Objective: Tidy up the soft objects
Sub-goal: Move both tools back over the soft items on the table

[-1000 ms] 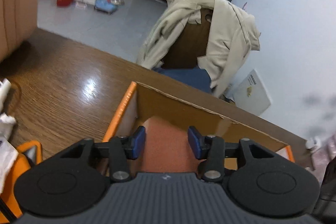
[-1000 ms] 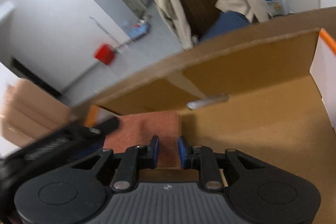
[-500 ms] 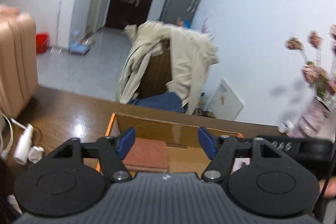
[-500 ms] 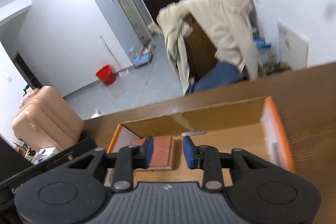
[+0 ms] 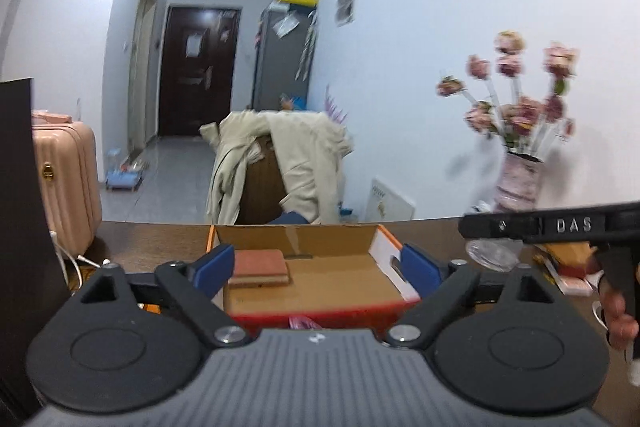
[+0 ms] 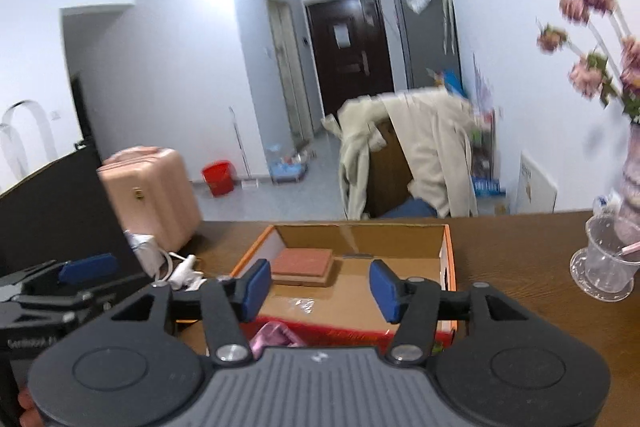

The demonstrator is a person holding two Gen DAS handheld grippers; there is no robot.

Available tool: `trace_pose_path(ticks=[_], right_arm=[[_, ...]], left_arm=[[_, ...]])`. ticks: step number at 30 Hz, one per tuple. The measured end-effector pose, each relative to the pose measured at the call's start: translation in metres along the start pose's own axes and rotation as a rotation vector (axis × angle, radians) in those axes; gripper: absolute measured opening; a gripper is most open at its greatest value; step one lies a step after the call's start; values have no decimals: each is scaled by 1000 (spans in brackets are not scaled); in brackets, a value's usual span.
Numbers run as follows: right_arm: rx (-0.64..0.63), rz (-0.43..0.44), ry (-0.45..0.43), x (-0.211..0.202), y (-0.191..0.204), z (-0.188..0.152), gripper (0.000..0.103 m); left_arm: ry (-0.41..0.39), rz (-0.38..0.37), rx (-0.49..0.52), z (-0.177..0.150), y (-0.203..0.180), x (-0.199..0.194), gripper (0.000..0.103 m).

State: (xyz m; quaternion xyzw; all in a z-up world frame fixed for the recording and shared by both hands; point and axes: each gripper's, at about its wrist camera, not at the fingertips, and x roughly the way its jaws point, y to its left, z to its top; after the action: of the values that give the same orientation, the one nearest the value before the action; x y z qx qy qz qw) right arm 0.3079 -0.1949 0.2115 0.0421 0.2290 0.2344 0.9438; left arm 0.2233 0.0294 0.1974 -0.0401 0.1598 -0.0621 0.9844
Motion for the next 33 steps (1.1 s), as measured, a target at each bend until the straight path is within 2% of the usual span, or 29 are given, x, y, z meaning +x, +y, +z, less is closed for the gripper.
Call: trace_pose_path(ticks=[2, 5, 7, 10, 13, 16, 22, 28, 30, 32, 33], right_arm=[[-31, -2, -51, -29, 14, -30, 63], [-54, -24, -77, -55, 26, -76, 70], [-55, -65, -86, -73, 29, -112, 74], [9, -167, -91, -93, 26, -164, 79], [33, -251, -50, -98, 25, -208, 82], [53, -272, 27, -95, 23, -238, 82], [55, -309, 6, -108, 26, -257, 83], [68, -315, 3, -103, 21, -252, 83], [63, -309, 2, -101, 21, -250, 83], [55, -300, -5, -98, 22, -249, 83], [53, -299, -8, -97, 22, -247, 83]], left_arm=[[-44, -7, 20, -28, -5, -29, 98], [-66, -26, 42, -65, -12, -61, 102], [-54, -38, 37, -91, -14, -73, 102], [13, -69, 30, -127, -19, -79, 102], [36, -95, 51, -155, -27, -83, 102], [58, -110, 90, -171, -34, -83, 102], [69, -112, 97, -180, -39, -88, 102], [107, -101, 83, -184, -42, -74, 102], [124, -90, 84, -184, -42, -66, 96], [149, -78, 70, -184, -41, -57, 75], [168, -85, 60, -184, -41, -50, 70]])
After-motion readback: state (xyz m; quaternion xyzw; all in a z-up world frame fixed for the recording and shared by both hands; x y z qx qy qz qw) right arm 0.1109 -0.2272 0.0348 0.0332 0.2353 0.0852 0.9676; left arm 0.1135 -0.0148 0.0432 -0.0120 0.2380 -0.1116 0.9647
